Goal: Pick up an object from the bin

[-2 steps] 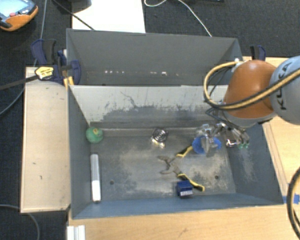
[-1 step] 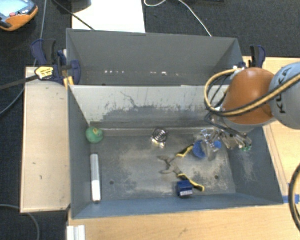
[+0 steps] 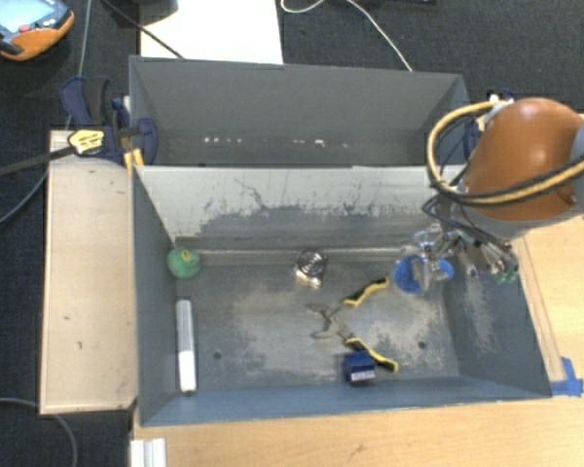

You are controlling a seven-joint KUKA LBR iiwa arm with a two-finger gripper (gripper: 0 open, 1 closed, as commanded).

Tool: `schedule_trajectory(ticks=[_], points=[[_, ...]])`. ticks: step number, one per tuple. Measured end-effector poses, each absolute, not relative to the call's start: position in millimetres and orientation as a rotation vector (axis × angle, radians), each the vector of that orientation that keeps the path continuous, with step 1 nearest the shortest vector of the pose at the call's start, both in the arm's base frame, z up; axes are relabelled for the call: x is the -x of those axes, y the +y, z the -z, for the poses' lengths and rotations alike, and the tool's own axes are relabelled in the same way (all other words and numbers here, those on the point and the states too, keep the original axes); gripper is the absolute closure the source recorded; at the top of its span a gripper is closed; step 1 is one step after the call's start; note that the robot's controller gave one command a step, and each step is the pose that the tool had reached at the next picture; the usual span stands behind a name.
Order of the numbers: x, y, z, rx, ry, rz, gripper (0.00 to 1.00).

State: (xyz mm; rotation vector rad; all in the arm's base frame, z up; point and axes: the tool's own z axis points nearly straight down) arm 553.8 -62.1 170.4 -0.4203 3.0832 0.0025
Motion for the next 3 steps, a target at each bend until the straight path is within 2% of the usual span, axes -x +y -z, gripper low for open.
schedule_trajectory(ticks=[1, 2, 3], points=[[-562.4, -59.1, -124.1, 0.687, 3.035, 0.000, 1.00], [-595.2, -41.6, -72.6, 0.984, 2.944, 0.008, 1.00], [-594.5, 31.4, -72.4, 1.263, 2.829, 0.015, 1.00]])
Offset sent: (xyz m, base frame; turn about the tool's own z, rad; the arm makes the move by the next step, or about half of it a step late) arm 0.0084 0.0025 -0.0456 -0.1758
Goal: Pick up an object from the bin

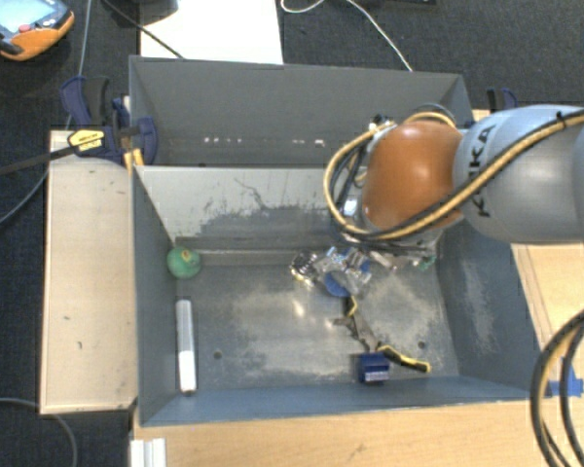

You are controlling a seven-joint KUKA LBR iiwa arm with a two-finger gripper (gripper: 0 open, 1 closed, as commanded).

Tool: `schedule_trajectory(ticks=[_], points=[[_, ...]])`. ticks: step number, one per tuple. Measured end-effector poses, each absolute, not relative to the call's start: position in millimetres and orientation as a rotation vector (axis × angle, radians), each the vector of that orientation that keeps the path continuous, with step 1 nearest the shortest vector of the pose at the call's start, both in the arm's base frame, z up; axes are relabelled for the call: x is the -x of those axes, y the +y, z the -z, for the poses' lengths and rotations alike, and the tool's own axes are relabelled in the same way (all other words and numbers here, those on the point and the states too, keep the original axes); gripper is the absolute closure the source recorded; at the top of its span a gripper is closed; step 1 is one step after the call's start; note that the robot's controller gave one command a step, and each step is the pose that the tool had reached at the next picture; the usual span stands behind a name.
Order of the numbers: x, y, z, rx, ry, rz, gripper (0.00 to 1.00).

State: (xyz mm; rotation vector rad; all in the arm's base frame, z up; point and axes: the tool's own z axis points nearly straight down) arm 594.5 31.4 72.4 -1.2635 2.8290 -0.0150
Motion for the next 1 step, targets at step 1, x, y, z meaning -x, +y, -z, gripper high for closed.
schedule_trajectory(ticks=[1], points=[[-568.2, 64.8, -289.3, 1.481, 2.708, 0.026, 1.00]])
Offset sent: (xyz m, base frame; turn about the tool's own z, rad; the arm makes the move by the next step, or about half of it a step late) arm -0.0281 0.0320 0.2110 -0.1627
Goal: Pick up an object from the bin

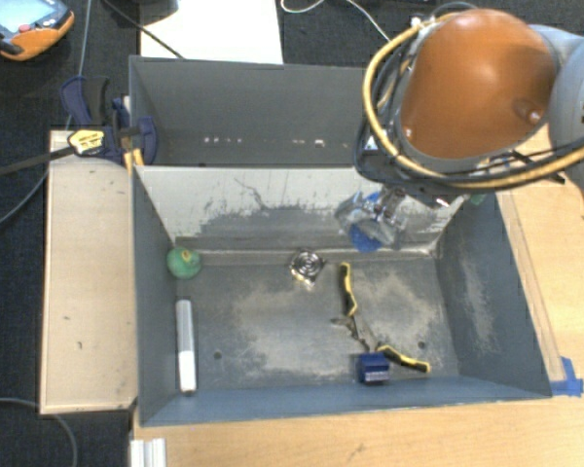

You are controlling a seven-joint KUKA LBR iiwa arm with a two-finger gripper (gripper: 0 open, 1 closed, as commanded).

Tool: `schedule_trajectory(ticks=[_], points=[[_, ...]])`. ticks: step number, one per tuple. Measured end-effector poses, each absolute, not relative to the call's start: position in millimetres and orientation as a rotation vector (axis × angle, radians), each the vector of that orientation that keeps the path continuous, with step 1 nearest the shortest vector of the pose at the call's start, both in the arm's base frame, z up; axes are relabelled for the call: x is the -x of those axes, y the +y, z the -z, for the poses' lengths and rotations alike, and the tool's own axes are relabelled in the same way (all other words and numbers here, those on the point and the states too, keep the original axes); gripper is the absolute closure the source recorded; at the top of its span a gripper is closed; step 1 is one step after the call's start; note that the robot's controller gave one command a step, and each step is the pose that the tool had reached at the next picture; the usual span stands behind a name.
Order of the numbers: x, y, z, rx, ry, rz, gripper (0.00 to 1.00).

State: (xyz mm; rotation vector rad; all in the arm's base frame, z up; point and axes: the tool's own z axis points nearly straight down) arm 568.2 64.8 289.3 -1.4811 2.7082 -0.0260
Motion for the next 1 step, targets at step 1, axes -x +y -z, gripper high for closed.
schedule_trajectory(ticks=[1], points=[[-560.5, 76.3, -246.8, 1.519, 2.686, 0.023, 1.00]])
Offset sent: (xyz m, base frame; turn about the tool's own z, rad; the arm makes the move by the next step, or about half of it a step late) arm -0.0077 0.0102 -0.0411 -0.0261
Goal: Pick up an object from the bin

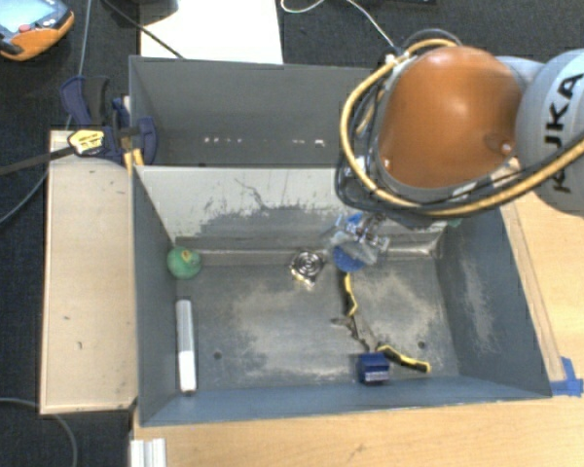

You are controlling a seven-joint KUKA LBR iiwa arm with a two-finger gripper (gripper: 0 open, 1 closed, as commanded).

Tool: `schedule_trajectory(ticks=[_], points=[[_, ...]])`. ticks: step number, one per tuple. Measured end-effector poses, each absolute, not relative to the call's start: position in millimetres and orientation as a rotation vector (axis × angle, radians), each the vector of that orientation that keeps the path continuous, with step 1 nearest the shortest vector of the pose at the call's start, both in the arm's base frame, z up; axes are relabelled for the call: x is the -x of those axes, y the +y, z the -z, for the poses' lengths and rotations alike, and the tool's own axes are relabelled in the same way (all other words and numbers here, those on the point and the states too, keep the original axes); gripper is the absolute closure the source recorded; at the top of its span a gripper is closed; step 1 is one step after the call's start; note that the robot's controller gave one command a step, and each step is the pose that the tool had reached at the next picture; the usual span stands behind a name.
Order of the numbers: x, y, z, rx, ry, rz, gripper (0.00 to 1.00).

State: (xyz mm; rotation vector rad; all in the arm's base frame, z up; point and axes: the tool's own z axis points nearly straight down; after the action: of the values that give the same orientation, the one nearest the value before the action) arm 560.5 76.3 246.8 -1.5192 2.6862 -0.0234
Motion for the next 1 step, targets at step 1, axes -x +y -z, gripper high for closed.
schedule_trajectory(ticks=[1], points=[[-503.3, 45.6, -87.6, 1.386, 2.764, 0.014, 1.00]])
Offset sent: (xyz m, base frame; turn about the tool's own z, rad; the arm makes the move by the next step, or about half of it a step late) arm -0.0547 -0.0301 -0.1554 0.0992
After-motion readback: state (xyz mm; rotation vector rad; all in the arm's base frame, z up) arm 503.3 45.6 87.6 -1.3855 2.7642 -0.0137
